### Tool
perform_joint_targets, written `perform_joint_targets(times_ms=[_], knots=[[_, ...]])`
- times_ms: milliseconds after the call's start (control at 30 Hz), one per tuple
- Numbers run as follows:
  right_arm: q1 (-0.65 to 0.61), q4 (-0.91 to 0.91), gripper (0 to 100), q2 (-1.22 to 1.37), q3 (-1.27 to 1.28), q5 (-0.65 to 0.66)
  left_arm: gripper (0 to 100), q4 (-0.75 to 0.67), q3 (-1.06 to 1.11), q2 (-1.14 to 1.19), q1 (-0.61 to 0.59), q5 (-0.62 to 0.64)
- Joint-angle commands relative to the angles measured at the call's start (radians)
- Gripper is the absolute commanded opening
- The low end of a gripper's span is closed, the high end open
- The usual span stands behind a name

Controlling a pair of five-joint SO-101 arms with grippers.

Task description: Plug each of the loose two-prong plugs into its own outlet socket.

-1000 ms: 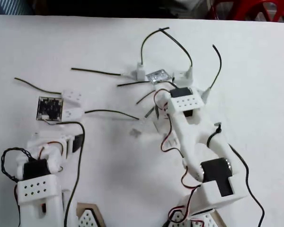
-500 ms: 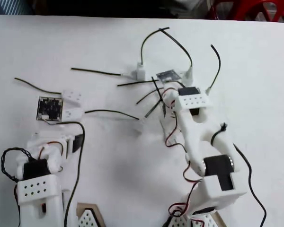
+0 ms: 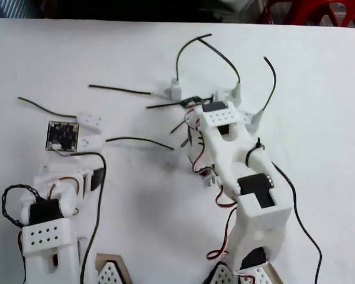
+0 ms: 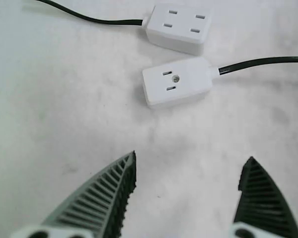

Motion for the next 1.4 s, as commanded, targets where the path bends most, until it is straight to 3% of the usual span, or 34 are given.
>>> perform_joint_targets(times_ms=[0, 533, 633, 800, 1367], knots=[[-0.004, 0.025, 2.4, 0.005, -0.021, 0.0, 32, -0.025, 0.0, -0.018, -0.012, -0.002], [-0.015, 0.05, 2.2, -0.071, -0.017, -0.003, 32, -0.025, 0.0, -0.018, -0.012, -0.003], [-0.018, 0.05, 2.3, -0.064, -0.018, -0.061, 32, -0.025, 0.0, -0.018, -0.012, -0.003], [-0.018, 0.079, 10.1, -0.064, -0.02, -0.089, 32, -0.025, 0.0, -0.018, -0.012, -0.003], [-0.024, 0.139, 1.7, -0.12, -0.023, -0.084, 32, -0.031, 0.0, -0.018, -0.012, -0.003]])
